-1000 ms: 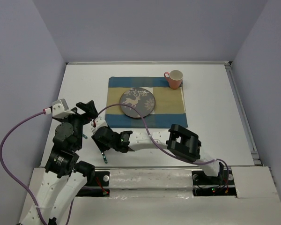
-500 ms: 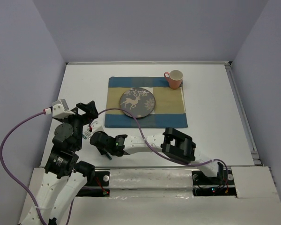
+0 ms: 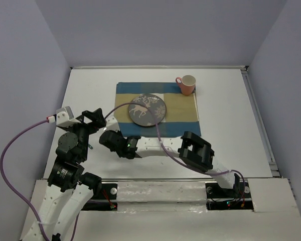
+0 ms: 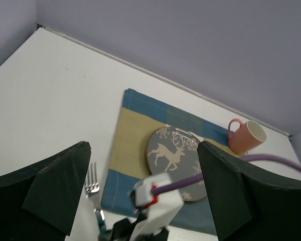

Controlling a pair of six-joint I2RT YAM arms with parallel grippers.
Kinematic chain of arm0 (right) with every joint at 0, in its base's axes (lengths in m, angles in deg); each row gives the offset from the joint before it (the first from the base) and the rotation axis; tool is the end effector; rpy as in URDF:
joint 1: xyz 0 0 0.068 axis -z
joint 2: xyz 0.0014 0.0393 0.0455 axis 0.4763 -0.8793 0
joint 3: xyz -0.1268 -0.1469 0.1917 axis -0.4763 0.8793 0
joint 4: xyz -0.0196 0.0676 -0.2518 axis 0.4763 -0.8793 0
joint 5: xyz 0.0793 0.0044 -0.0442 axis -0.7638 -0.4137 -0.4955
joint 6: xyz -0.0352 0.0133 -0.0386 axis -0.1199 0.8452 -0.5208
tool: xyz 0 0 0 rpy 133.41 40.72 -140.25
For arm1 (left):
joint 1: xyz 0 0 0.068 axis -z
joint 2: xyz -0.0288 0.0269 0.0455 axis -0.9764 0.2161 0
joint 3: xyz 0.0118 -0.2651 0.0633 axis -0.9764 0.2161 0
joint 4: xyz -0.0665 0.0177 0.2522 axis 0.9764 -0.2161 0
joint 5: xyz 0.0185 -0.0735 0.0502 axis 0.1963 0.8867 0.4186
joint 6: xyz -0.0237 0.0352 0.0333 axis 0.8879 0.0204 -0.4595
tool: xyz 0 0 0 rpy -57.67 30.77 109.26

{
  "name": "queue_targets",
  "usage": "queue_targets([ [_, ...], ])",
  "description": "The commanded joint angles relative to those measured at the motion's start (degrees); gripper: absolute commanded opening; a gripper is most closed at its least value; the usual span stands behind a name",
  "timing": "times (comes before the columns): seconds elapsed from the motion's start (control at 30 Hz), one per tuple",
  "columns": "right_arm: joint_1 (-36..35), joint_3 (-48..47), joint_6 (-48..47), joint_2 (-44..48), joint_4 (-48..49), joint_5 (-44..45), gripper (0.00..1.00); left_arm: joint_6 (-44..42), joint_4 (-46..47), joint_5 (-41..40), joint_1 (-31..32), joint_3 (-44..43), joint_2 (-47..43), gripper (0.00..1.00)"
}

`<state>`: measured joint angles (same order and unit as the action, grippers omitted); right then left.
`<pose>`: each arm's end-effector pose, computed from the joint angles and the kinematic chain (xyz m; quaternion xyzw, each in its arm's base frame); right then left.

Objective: Set the dinner table for one person

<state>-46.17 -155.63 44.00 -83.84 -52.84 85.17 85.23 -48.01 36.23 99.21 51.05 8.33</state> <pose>0.1543 0.4897 0.1812 -0.2300 0.8528 0.1583 0.4414 0.0980 -0.0238 0.3529 -0.1536 0.6463 -0.1491 0.7325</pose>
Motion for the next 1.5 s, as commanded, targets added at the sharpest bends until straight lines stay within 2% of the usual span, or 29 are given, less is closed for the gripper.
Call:
queue_targets([
  [0.0, 5.69, -2.39, 2.95, 6.31, 5.30, 10.25, 0.00, -1.01, 2.86, -0.09, 0.54, -2.04, -0.93, 0.99],
  [0.3, 15.53, -12.05, 6.91, -0.89, 6.01, 9.92, 0.00, -1.10, 2.86, 0.00, 2.83, -1.86, -0.84, 0.99],
  [0.43, 17.30, -19.51, 7.35, -6.60, 2.94, 8.86, 0.00, -1.28, 2.78, -0.53, 3.88, -1.95, -0.66, 0.99],
  [0.67, 17.92, -27.17, 8.32, -12.75, -0.84, 5.26, 0.00, -1.45, 2.78, -1.23, 5.03, -2.12, 0.30, 0.99],
  [1.17, 18.45, -26.30, 12.63, -15.66, -2.34, 2.71, 0.01, -1.37, 2.78, -0.79, 5.11, -1.95, -0.14, 0.99],
  [1.2, 18.45, -26.65, 12.54, -16.27, -2.34, 2.36, 0.06, -1.37, 2.78, -0.97, 5.03, -1.95, -0.14, 0.99],
  [1.27, 18.45, -26.57, 12.80, -16.63, -2.43, 2.01, 0.11, -1.28, 2.78, -1.14, 5.03, -1.95, -0.13, 0.99],
  [1.47, 18.45, -25.07, 13.24, -16.37, -2.61, 2.18, 0.17, -1.19, 2.95, -1.06, 4.76, -1.95, 0.04, 0.99],
])
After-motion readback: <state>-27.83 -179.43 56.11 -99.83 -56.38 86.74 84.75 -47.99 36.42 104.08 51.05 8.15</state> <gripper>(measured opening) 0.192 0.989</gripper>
